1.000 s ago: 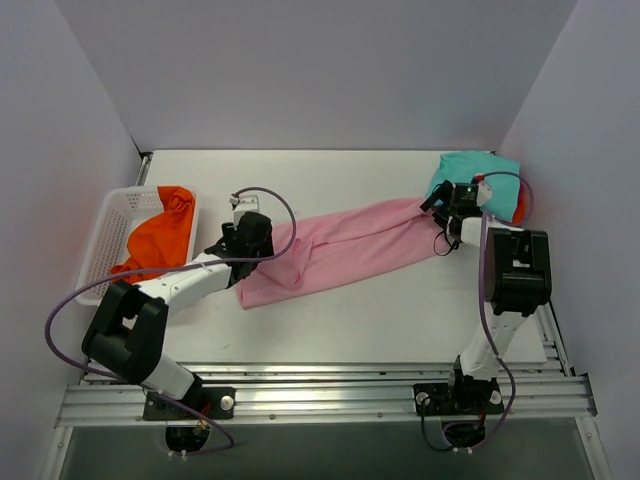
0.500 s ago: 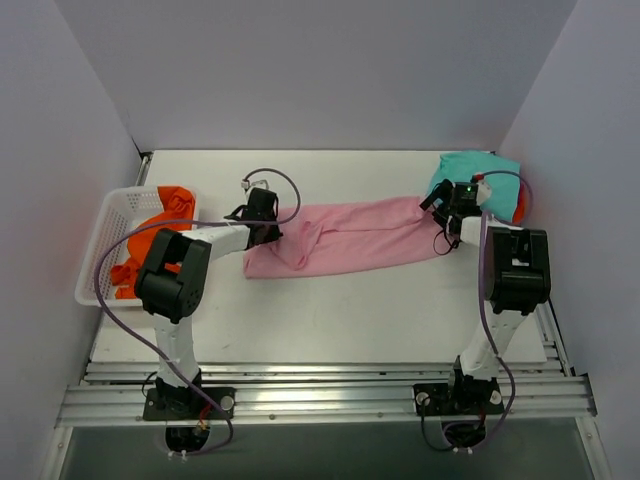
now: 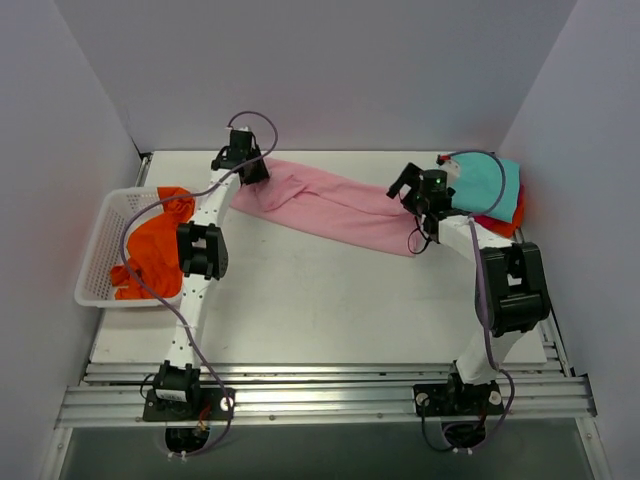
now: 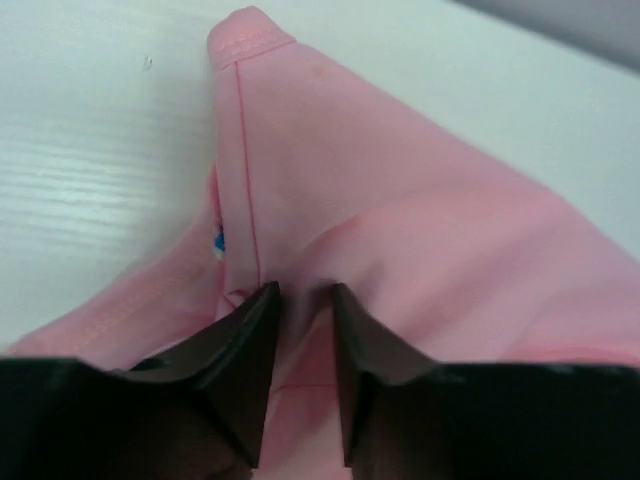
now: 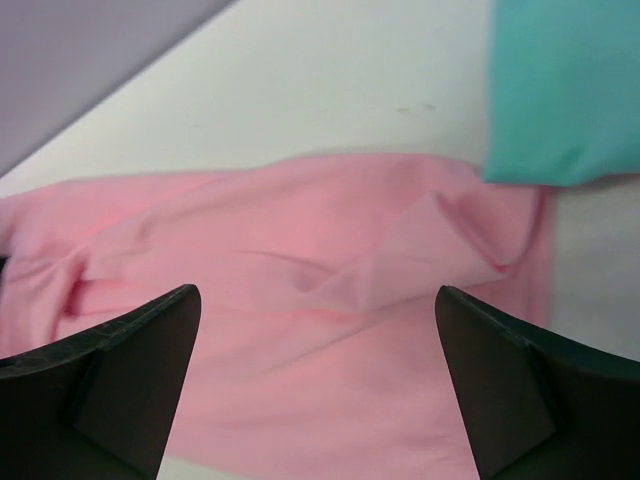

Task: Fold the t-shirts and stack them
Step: Rotate the tshirt 90 degrees

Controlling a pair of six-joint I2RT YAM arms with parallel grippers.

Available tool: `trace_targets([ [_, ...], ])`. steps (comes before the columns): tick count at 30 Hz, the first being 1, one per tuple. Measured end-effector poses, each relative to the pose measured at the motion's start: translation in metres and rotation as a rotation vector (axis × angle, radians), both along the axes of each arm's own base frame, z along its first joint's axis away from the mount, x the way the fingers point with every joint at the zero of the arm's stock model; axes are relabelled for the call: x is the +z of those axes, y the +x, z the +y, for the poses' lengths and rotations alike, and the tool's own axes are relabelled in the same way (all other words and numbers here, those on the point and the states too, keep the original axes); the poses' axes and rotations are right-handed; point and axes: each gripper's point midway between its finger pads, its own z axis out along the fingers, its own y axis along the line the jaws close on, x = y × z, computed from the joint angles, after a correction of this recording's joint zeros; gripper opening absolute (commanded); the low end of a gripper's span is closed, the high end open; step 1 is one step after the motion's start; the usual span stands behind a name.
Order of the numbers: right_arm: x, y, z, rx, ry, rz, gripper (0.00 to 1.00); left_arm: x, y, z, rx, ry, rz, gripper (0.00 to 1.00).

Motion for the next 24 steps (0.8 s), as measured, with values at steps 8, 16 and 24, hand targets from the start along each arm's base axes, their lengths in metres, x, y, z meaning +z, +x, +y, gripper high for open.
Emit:
trace_targets([
  [8, 0.05, 0.016, 0.085, 0.209, -0.053, -0.148, 1.0, 0.018, 0.025, 0.0, -0.083, -0.194, -0.131, 0.97],
  [16, 0.009, 0.049, 0.057, 0.174, -0.161, -0.085, 0.58, 0.102, -0.044, -0.011, -0.123, -0.188, -0.203, 0.97],
  [24, -0.048, 0.074, 0.013, 0.113, -0.178, 0.023, 0.0, 0.28, -0.122, -0.025, -0.148, -0.211, -0.563, 0.97],
])
